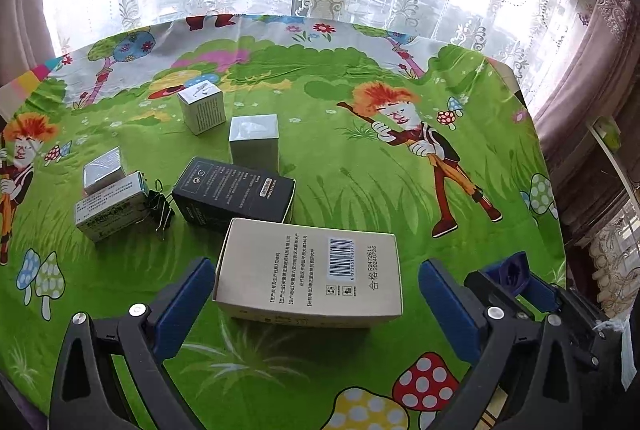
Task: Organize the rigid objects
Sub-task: 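Grasp the large beige barcode box with the left tool while the right tool holds the blue holder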
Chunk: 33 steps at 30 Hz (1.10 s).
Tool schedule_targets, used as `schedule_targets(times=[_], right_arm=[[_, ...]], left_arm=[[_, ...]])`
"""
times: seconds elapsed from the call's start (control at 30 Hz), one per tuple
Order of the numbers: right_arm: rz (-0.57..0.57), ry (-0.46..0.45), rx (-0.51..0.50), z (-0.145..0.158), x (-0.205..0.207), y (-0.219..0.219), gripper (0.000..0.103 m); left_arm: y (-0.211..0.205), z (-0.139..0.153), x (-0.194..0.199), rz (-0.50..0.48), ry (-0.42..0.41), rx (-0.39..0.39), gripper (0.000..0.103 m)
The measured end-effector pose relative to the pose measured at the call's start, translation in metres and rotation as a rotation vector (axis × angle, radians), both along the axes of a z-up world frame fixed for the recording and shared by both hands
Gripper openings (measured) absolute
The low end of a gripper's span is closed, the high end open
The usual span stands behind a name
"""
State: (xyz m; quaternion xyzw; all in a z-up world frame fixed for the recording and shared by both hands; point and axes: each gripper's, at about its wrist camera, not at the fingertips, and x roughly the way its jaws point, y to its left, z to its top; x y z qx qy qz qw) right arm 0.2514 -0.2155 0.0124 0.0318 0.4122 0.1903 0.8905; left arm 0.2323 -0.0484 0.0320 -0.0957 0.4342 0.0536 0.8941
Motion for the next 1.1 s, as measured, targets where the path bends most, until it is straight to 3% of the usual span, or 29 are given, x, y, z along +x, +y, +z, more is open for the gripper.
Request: schedule_targets(times=[0.67,0.83,1.1], right_arm=[[-0.048,0.051,0.002,-0.013,0.008,-0.007,0.054],[-0.045,0.053,0.000,-0.014,0.008,-0.006,0.054],[-0.083,0.053,0.017,-0.013,0.009,-0.013,0.054]], left_arm=[[-0.005,-0.003,0.008,-0.017,0.008,0.083,0.103],[0.003,-0.013,0.010,-0.002,0.036,0.011,0.103],[-0.008,-0.013,0.008,-0.054,0.046,0.012,0.103]])
